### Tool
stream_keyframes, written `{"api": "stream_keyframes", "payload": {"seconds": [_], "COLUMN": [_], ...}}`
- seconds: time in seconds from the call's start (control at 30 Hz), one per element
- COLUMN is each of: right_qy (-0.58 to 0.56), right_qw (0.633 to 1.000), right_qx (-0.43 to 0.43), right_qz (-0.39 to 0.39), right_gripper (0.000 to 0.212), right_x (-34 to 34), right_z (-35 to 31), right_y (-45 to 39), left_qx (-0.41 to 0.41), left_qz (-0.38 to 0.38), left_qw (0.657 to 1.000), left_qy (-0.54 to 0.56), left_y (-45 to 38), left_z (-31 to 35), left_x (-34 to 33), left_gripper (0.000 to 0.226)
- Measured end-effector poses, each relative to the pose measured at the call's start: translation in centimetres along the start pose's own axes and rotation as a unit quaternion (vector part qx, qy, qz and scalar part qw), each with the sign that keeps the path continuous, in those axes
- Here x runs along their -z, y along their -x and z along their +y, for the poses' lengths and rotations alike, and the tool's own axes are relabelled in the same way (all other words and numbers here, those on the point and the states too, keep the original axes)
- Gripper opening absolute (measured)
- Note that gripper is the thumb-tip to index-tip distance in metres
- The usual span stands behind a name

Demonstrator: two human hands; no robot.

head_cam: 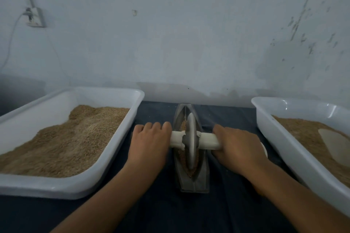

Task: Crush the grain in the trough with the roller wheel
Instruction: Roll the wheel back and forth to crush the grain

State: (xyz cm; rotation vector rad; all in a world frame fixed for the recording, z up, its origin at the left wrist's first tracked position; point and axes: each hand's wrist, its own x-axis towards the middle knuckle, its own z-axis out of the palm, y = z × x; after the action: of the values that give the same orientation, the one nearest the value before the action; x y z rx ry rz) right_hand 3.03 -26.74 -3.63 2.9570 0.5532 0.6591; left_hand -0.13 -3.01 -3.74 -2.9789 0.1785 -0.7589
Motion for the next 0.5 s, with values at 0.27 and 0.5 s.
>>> {"api": "stream_keyframes", "payload": {"seconds": [0.27,0.5], "right_qy": [0.006,-0.019], "right_qw": [0.999,0.984], "right_qx": [-0.012,-0.01], "right_qz": [-0.04,-0.176], "right_gripper": [0.024,0.021], "right_x": [-0.8,-2.2], "right_z": [0.5,2.3], "right_y": [-2.8,-9.5], "left_qx": [0.016,0.042], "left_qz": [-0.013,-0.007], "left_qw": [1.0,0.999], "left_qy": [-0.012,-0.025], "left_y": [-2.7,-7.4], "left_z": [-0.4,-0.8], "left_x": [-2.2,-4.7], "left_gripper": [0.034,0.028]}}
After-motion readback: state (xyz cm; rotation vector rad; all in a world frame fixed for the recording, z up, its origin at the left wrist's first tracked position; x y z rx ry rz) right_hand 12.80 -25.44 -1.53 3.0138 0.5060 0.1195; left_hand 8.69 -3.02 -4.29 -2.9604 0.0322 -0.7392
